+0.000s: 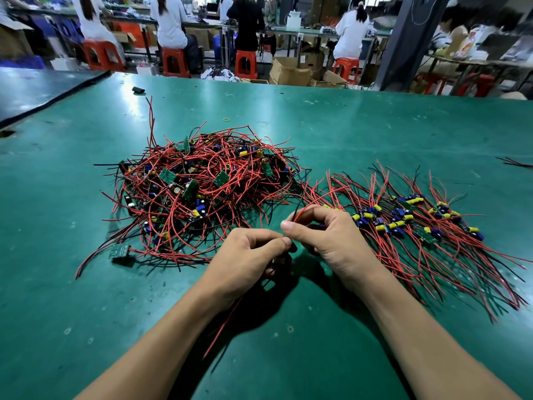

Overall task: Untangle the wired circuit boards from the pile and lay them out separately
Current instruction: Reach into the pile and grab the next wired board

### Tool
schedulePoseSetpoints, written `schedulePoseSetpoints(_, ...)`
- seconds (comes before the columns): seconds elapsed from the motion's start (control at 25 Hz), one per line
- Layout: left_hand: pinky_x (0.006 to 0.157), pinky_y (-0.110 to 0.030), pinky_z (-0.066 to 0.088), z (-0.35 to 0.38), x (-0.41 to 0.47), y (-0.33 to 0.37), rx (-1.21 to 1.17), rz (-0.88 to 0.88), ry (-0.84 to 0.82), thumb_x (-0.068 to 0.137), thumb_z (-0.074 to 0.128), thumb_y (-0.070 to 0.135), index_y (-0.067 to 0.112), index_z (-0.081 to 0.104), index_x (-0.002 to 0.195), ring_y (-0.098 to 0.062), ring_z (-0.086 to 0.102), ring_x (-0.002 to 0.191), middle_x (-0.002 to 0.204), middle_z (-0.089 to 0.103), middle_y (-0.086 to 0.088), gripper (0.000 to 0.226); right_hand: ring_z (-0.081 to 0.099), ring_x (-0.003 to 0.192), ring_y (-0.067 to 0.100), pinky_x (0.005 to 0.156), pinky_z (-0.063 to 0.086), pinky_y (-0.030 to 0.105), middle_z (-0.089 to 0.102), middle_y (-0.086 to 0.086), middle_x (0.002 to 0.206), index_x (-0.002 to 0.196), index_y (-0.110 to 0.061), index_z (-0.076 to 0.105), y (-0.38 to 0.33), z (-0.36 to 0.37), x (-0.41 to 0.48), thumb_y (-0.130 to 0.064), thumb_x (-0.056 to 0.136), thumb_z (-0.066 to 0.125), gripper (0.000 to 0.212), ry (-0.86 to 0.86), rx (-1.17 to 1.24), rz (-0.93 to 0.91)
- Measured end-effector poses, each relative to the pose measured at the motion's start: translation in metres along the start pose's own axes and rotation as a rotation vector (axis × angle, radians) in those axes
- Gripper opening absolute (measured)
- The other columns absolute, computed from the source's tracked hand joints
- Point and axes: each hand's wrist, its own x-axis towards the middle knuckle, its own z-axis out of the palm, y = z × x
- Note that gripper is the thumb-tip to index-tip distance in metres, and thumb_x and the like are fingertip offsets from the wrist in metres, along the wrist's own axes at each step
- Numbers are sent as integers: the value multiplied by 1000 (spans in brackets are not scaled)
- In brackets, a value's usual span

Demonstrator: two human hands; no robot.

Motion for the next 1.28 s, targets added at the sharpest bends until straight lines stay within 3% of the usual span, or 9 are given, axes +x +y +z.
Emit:
schedulePoseSetpoints(0.16,46,-18,44,4,2,2,0,-22,25,91,65,8,-1,75,80,-13,52,50,61,62,-8,17,44,42,4,44,36,14,59,-11,55,77,-14,72,4,1,3,-18,86,79,12,213,-63,-51)
schedulePoseSetpoints(0.28,46,-21,46,2,3,2,13,-33,45,90,65,8,0,75,78,-16,55,49,58,64,-6,17,39,37,4,38,32,14,56,-11,52,79,-17,74,3,-1,6,-20,89,76,11,352,22,-26)
schedulePoseSetpoints(0.44,51,-22,46,0,2,3,68,-31,40,90,66,12,7,77,76,-17,57,53,60,67,-4,18,43,42,6,41,34,14,63,-11,65,81,-19,75,3,-9,10,-18,91,75,10,468,42,-53)
schedulePoseSetpoints(0.6,60,-32,45,0,1,3,97,-33,58,90,66,13,9,77,75,-24,57,60,64,68,-10,19,47,45,8,44,37,18,56,-5,55,92,-17,74,6,-9,9,-16,98,63,12,370,1,17)
schedulePoseSetpoints(0.72,62,-35,43,-2,0,3,102,-35,74,90,66,12,10,77,74,-24,55,62,63,66,-8,19,54,50,9,49,48,22,64,0,66,91,-10,73,1,-10,11,-14,100,60,16,311,207,102)
schedulePoseSetpoints(0.84,57,-27,44,-1,-1,4,94,-41,48,91,65,15,12,78,79,-19,54,62,64,66,-3,18,62,59,9,55,53,22,67,2,76,93,-9,73,-3,-12,10,-12,96,63,11,227,401,176)
schedulePoseSetpoints(1.04,60,-29,46,-2,-2,7,-126,-146,-71,95,57,12,11,74,76,-23,59,57,66,66,-12,25,64,64,9,61,55,20,67,3,73,86,-13,80,-5,-10,3,-16,76,75,11,-74,341,168)
schedulePoseSetpoints(1.28,59,-27,43,-6,-3,8,-169,-144,-133,94,57,13,13,71,75,-22,59,57,66,63,-11,24,59,51,15,51,52,24,62,6,64,67,-14,74,-1,-8,3,-25,61,85,17,15,341,152)
